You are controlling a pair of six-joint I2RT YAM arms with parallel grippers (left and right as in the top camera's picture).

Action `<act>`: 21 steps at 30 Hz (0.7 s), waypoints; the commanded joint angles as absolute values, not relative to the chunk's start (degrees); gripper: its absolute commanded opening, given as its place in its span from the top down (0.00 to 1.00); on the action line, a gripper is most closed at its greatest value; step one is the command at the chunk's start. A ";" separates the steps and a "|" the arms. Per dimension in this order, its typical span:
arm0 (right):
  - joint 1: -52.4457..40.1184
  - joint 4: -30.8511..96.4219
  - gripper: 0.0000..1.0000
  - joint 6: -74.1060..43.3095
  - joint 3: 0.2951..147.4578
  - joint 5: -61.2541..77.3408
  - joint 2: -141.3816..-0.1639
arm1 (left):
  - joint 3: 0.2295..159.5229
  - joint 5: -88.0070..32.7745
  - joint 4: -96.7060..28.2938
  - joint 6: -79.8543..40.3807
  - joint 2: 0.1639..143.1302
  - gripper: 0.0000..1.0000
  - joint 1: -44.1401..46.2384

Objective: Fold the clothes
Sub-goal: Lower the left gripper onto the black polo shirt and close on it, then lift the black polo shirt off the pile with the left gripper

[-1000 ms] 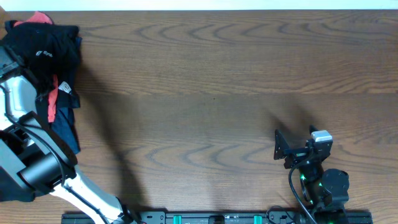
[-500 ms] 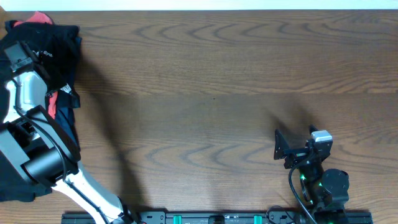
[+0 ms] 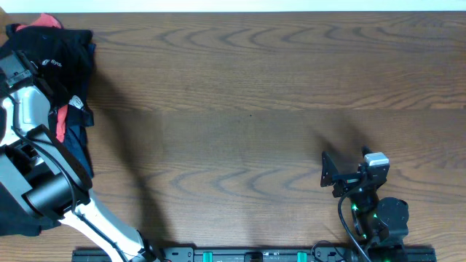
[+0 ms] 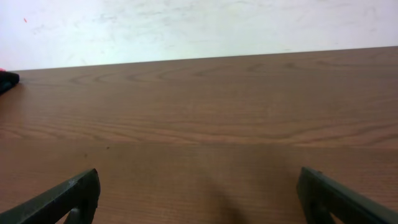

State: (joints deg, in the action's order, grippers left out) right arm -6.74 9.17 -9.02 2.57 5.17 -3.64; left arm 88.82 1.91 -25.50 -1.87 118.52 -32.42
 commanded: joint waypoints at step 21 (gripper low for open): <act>-7.42 10.09 0.01 -10.02 3.05 6.24 -3.66 | 92.14 5.63 -26.70 -2.20 114.74 0.94 -29.69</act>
